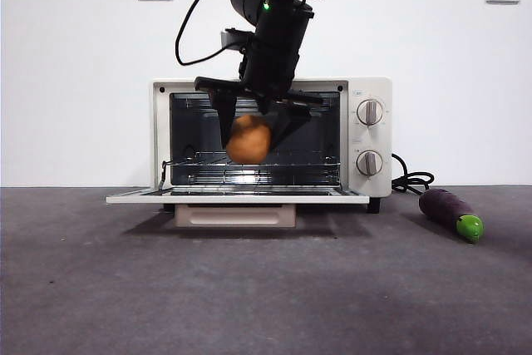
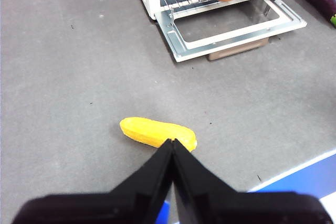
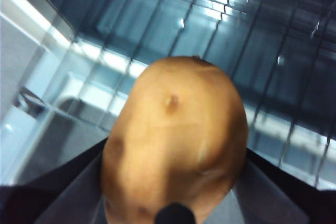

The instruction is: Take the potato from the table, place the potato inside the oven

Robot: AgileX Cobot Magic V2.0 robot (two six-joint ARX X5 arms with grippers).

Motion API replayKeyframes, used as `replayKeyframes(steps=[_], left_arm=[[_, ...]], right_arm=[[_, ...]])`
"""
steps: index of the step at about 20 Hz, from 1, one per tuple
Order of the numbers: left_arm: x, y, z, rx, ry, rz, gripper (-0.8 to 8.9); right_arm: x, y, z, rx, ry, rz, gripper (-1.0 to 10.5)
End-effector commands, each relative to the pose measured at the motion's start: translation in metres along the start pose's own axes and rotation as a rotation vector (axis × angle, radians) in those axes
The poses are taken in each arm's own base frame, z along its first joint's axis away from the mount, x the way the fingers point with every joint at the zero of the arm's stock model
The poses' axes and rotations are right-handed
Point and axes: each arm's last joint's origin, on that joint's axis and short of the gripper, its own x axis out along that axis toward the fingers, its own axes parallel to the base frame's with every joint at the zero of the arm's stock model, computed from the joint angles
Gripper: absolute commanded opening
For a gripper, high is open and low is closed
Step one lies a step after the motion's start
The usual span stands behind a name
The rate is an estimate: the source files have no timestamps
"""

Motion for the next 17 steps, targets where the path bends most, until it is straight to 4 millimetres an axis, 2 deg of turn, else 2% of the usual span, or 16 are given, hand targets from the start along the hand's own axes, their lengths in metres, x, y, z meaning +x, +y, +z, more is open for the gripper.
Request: replayKeyframes(steps=[1,5,10,14,15,17], left_arm=[[0.003,-0.001,0.000,0.016,0.010,0.005,-0.05],[0.006,-0.001,0.002,0.034,0.015,0.046,-0.05],[0.014,-0.005,0.008,0.077,0.056,0.060,-0.05],[0.022,-0.009,0.014,0.098,0.097,0.066,-0.05],[0.024,-0.010,0.015,0.101,0.104,0.067,-0.05],[0.024,-0.010,0.015,0.102,0.106,0.067,-0.05]], right_arm=[[0.012,0.001,0.000,0.008,-0.033,-0.001,0.0],[0.016,-0.006,0.003,0.031,-0.076,-0.042,0.0],[0.028,-0.025,0.001,0.065,-0.052,-0.083,0.0],[0.032,-0.029,0.000,0.070,-0.046,-0.089,0.1],[0.032,-0.029,0.000,0.070,-0.044,-0.081,0.8],[0.032,-0.028,-0.001,0.071,-0.041,-0.063,3.5]])
